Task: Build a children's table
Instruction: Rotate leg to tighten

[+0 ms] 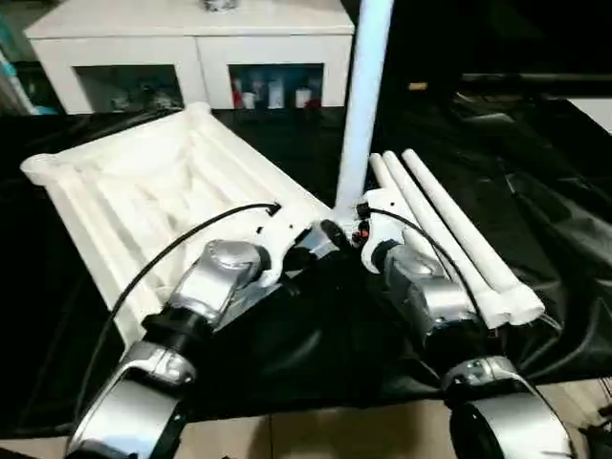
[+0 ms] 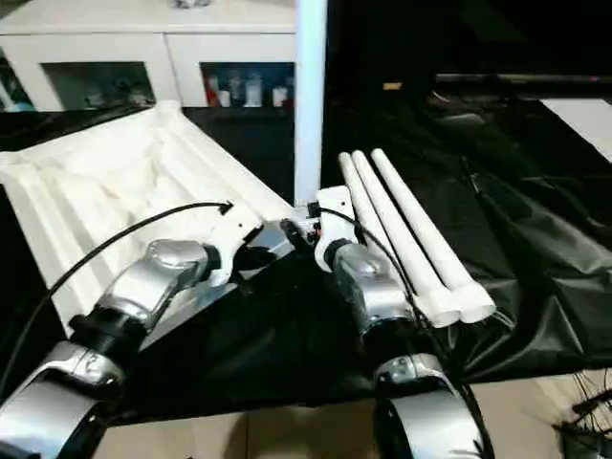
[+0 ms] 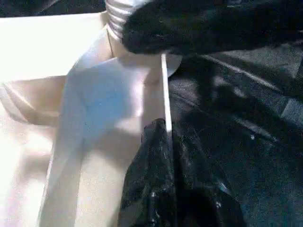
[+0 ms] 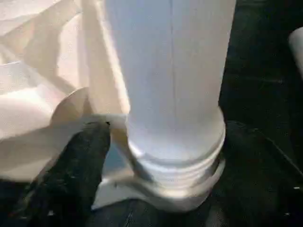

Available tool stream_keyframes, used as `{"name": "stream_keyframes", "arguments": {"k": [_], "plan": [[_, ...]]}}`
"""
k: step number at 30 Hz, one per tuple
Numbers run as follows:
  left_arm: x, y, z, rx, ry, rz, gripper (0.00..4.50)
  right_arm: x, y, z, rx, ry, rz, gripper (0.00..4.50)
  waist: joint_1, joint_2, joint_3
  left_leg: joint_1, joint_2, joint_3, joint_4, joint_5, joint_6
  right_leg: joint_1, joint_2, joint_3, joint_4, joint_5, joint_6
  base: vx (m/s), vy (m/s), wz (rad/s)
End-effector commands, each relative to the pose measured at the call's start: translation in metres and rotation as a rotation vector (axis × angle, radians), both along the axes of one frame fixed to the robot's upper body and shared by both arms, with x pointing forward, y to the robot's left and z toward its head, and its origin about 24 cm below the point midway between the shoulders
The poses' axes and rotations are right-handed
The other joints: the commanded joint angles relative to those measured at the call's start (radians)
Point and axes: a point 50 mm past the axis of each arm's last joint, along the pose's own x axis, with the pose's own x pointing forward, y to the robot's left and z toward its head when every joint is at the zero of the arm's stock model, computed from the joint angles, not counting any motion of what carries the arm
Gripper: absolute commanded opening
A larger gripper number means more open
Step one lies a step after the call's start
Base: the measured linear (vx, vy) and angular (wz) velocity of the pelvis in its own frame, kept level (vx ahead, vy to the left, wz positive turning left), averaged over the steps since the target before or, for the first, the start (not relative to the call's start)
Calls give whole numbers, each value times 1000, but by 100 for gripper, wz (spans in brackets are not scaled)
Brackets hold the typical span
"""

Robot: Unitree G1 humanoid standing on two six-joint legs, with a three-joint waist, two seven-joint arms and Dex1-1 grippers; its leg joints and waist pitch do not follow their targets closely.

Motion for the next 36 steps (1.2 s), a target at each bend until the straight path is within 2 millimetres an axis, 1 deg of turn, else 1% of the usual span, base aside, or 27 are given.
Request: {"name": "stream_keyframes", "arguments": {"k": [1, 2, 3, 4, 5, 6, 7, 8, 9, 10, 11, 12, 13, 14, 15, 17, 18, 20, 23, 25, 26, 29, 30, 31, 32, 34, 36], "plan": [[-7, 7, -14, 19, 50, -6, 0, -6, 16, 3, 24, 3, 126, 405, 8, -6, -44, -9, 47, -18, -68, -157, 72, 42, -72, 53, -80, -130, -210, 0, 0, 0], [-13, 9, -13, 10, 38, -87, 0, -10, 9, 5, -9, -22, 190, 405, 10, -5, -45, -12, 48, -18, -67, -143, 75, 46, -73, 52, -79, -116, -221, 0, 0, 0], [-13, 9, -13, 10, 38, -87, 0, -10, 9, 5, -9, -22, 190, 405, 11, -5, -47, -11, 48, -17, -64, -130, 76, 46, -72, 52, -76, -95, -224, 0, 0, 0], [-18, 14, -12, 10, 48, -146, 0, -14, -2, 7, -41, -47, 252, 405, 10, -5, -49, -8, 48, -15, -62, -115, 79, 44, -70, 53, -73, -66, -231, 0, 0, 0], [-24, 18, -11, -2, 64, -193, 0, -18, -10, 9, -62, -62, 313, 405, 13, -6, -52, -10, 47, -13, -57, -74, 97, 49, -68, 53, -62, 25, -249, 0, 0, 0], [-28, 19, -9, -16, 56, -250, 0, -21, -16, 10, -78, -72, 348, 405, 15, -6, -52, -10, 47, -12, -55, -62, 105, 48, -67, 53, -60, 56, -253, 0, 0, 0], [-30, 20, -8, -27, 57, -278, 0, -22, -18, 10, -85, -75, 363, 405, 16, -6, -56, -9, 46, -10, -49, -24, 128, 48, -66, 55, -52, 133, -268, 0, 0, 0], [-36, 20, -5, -50, 60, -344, 0, -24, -23, 11, -103, -82, 397, 405, 17, -9, -58, -11, 43, -11, -46, -3, 139, 50, -65, 54, -47, 172, -276, 0, 0, 0], [-39, 22, -5, -57, 79, -368, 0, -27, -25, 11, -105, -82, 433, 405, 19, -8, -64, -12, 42, -10, -41, 38, 162, 49, -62, 52, -38, 247, -290, 0, 0, 0], [-44, 25, -4, -51, 95, -428, 0, -32, -29, 13, -114, -84, 492, 405, 22, -8, -63, -11, 43, -8, -36, 60, 186, 43, -59, 51, -33, 301, -304, 0, 0, 0], [-47, 26, -3, -47, 108, -455, 0, -34, -31, 14, -114, -82, 527, 405, 27, -7, -59, -14, 45, -7, -37, 49, 199, 42, -58, 48, -33, 287, -310, 0, 0, 0], [-49, 28, -2, -44, 116, -474, 0, -36, -32, 14, -116, -80, 552, 405, 31, -5, -58, -11, 48, -7, -37, 35, 198, 41, -59, 48, -34, 263, -311, 0, 0, 0], [-50, 28, -2, -43, 122, -483, 0, -37, -32, 15, -116, -78, 568, 405, 34, -2, -56, -8, 52, -6, -39, 13, 192, 37, -60, 47, -37, 214, -312, 0, 0, 0], [-51, 29, -1, -45, 129, -495, 0, -39, -33, 16, -121, -77, 592, 405, 36, -2, -54, -6, 55, -7, -43, -14, 177, 36, -61, 47, -40, 162, -312, 0, 0, 0], [-52, 29, -1, -46, 132, -500, 0, -40, -34, 16, -123, -77, 603, 405, 38, 0, -54, -4, 56, -8, -44, -28, 166, 35, -60, 46, -42, 137, -309, 0, 0, 0], [-55, 31, 2, -49, 143, -530, 0, -44, -35, 17, -140, -77, 655, 405, 42, -1, -50, -3, 57, -7, -48, -68, 134, 34, -63, 50, -47, 75, -301, 0, 0, 0], [-56, 32, 3, -48, 146, -543, 0, -47, -36, 17, -148, -75, 696, 405, 42, -2, -49, -5, 56, -7, -50, -88, 119, 37, -64, 51, -50, 48, -292, 0, 0, 0], [-56, 33, 4, -44, 145, -546, 0, -49, -36, 17, -154, -74, 721, 405, 43, -3, -47, -3, 55, -7, -52, -106, 104, 35, -63, 52, -53, 23, -281, 0, 0, 0], [-56, 35, 5, -40, 145, -551, 0, -50, -35, 16, -152, -66, 744, 405, 44, -4, -49, -4, 53, -6, -50, -100, 95, 35, -64, 54, -51, 38, -281, 0, 0, 0], [-57, 35, 5, -39, 146, -552, 0, -50, -35, 16, -151, -64, 747, 405, 46, -4, -50, -4, 52, -6, -48, -89, 95, 36, -64, 54, -49, 52, -282, 0, 0, 0], [-57, 35, 5, -39, 146, -553, 0, -50, -35, 16, -149, -62, 750, 380, 47, -4, -52, -5, 52, -6, -47, -76, 97, 37, -63, 54, -46, 71, -283, 0, 0, 0], [-56, 34, 4, -39, 146, -549, 0, -50, -34, 15, -141, -57, 752, 368, 49, -6, -53, -7, 50, -6, -43, -53, 110, 38, -62, 52, -42, 108, -287, 0, 0, 0], [-56, 34, 4, -39, 146, -548, 0, -50, -35, 15, -138, -53, 755, 352, 50, -6, -54, -7, 50, -7, -43, -50, 114, 39, -63, 52, -42, 111, -287, 0, 0, 0], [-56, 34, 4, -39, 146, -547, 0, -50, -35, 15, -137, -51, 757, 352, 49, -6, -53, -7, 50, -7, -43, -52, 114, 38, -63, 52, -42, 107, -287, 0, 0, 0], [-56, 34, 4, -39, 146, -547, 0, -50, -35, 15, -137, -50, 757, 330, 50, -6, -53, -7, 51, -7, -43, -58, 113, 37, -63, 52, -43, 94, -287, 0, 0, 0], [-56, 34, 4, -39, 147, -547, 0, -51, -35, 14, -136, -47, 759, 320, 50, -6, -52, -7, 51, -7, -44, -70, 109, 38, -63, 52, -44, 75, -286, 0, 0, 0], [-56, 35, 4, -38, 149, -545, 0, -51, -35, 13, -135, -42, 762, 295, 50, -5, -53, -6, 51, -7, -43, -68, 106, 38, -63, 52, -44, 73, -284, 0, 0, 0]]}}
